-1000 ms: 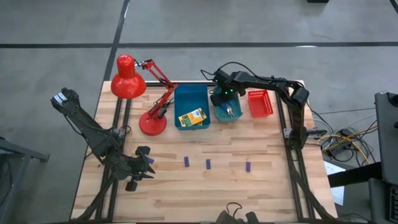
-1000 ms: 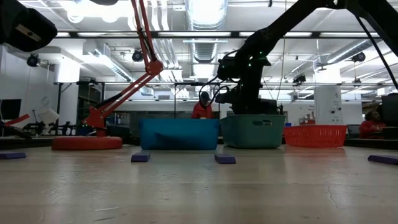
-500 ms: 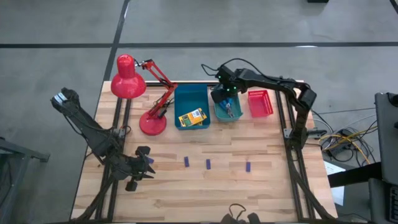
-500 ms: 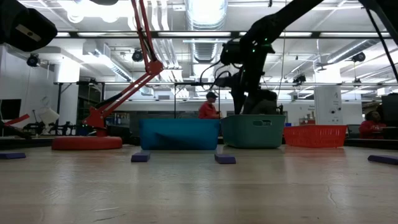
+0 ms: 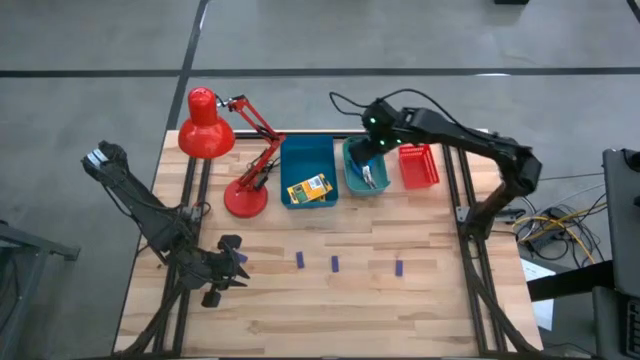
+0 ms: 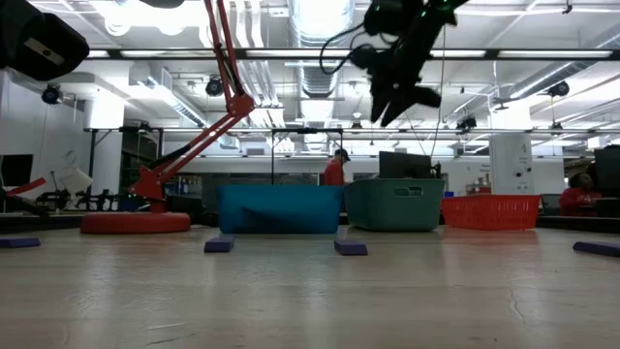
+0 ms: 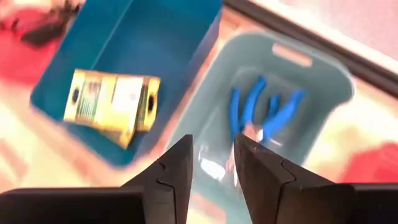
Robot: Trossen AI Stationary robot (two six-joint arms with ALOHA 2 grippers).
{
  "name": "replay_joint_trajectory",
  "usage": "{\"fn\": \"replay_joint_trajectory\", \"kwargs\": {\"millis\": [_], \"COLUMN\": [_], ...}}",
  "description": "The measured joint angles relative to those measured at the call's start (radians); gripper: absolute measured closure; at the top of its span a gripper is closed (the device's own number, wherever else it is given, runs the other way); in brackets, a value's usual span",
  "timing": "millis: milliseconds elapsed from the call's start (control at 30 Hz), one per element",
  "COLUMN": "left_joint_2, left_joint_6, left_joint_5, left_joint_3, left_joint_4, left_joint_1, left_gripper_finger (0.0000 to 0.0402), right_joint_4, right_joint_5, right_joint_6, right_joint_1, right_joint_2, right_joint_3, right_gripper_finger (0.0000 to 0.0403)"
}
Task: Pick & Place School Supplies
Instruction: Put the blue eraser into the red bin
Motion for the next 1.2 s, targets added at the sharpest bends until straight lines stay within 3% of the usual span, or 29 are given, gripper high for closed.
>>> {"fn": "replay_joint_trajectory", "kwargs": {"millis": [167,333,600,867,1200], "left_joint_2": [0.0,0.0,0.0,0.0,0.0], "left_joint_6": [0.0,0.0,0.0,0.0,0.0], "left_joint_5": [0.0,0.0,0.0,0.0,0.0], "left_joint_3": [0.0,0.0,0.0,0.0,0.0], "left_joint_4": [0.0,0.0,0.0,0.0,0.0], "left_joint_1": [0.0,0.0,0.0,0.0,0.0], "left_gripper_finger": [0.0303,0.0303,0.0303,0.0303,0.0303], "right_joint_4": [-0.148,-0.218,-0.324,-0.547,-0.564], "right_joint_5": [-0.006,0.006,0.28,0.308,0.291], "right_joint_6": [0.0,0.106,0.482,0.846,1.134], "right_joint_1": [0.096,0.211,0.446,0.664,0.906], "right_joint_2": [-0.093,-0.182,-0.259,-0.232,-0.123], "right_joint_3": [-0.004,-0.008,-0.01,-0.012,-0.045], "right_gripper_finger": [0.0287,0.0287,0.0287,0.0287,0.0286]}}
